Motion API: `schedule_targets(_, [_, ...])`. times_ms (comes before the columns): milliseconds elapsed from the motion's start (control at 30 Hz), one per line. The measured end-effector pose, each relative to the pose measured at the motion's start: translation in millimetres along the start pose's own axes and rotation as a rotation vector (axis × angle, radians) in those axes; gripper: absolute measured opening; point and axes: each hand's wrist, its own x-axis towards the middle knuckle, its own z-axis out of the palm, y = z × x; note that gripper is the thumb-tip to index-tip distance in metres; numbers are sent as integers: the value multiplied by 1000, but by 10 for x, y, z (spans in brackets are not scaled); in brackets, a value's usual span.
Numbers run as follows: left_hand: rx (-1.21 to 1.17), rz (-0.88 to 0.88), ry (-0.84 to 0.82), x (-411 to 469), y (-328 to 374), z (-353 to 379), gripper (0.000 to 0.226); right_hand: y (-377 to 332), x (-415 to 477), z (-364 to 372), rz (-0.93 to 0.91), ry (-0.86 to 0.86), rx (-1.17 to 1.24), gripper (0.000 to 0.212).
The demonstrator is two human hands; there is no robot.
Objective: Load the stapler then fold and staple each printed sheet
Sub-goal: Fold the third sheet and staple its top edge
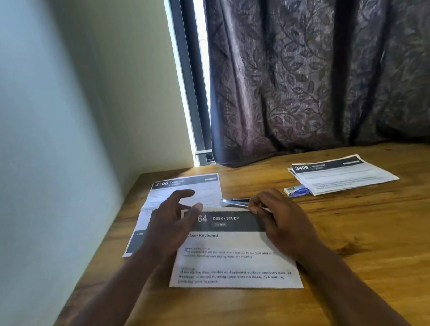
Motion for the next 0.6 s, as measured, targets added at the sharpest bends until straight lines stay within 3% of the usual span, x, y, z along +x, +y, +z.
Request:
schedule_targets(67, [-19,41,-86,134,-37,-3,23,36,2,-40,11,27,-28,26])
schedule_targets(300, [-33,256,-143,328,-263,208,21,-53,-5,-54,98,121,-571,28])
schedule_targets(600, [-52,449,-76,278,-200,327,26,-186,42,243,-69,-13,-360,21])
